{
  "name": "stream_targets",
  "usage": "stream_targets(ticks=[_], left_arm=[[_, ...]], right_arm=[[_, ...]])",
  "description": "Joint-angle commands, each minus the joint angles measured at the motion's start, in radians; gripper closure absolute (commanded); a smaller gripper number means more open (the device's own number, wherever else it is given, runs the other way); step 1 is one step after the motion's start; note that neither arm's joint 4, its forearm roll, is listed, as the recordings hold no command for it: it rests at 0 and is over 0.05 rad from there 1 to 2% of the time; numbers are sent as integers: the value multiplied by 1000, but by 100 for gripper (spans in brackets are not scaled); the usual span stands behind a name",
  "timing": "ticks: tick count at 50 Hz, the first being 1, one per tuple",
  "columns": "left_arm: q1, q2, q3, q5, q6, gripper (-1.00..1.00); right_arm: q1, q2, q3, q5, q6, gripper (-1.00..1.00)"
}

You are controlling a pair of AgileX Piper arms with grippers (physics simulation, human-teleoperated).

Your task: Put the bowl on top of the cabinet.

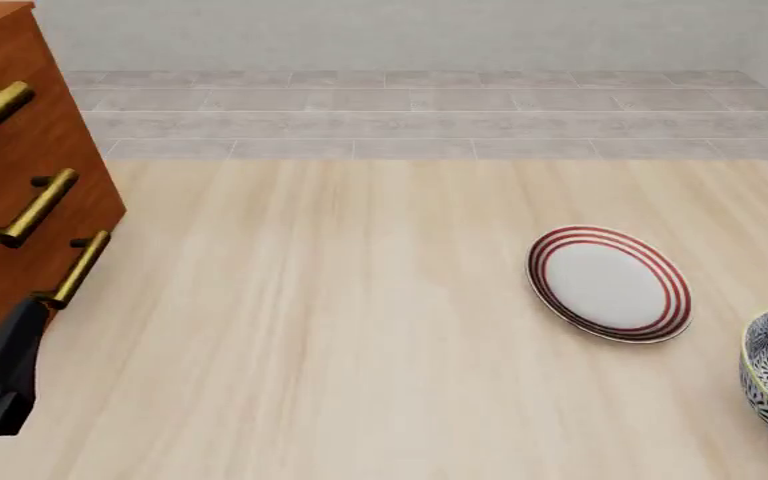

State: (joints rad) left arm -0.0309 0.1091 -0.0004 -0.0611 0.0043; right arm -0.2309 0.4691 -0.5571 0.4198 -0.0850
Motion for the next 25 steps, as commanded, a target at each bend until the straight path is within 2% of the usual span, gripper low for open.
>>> stream_targets(ticks=[1, 5, 7, 8, 9, 11, 16, 21, 23, 25], left_arm=[[-4, 31, 0, -29, 0, -100], [-2, 28, 0, -29, 2, -100], [0, -6, 0, 2, -1, -100], [1, -13, 0, 9, 0, -100], [4, -29, 0, 21, 2, -100], [7, -45, 0, 35, 4, -100], [7, -46, -1, 33, 6, -100], [7, -69, 0, 57, 0, -100], [6, -57, 0, 44, -1, -100], [5, -60, 0, 47, -2, -100]], right_arm=[[-50, 94, -145, 135, 9, -100], [-68, 117, -173, 167, -13, -100], [-102, 134, -194, 190, 63, -100], [-98, 131, -191, 195, 35, -100], [-116, 124, -181, 194, -23, -100], [-118, 123, -177, 202, -3, -100], [-145, 117, -186, 233, 4, -100], [-165, 132, -211, 284, -13, -100], [-178, 148, -209, 295, -51, -100], [-176, 143, -218, 298, -43, -100]])
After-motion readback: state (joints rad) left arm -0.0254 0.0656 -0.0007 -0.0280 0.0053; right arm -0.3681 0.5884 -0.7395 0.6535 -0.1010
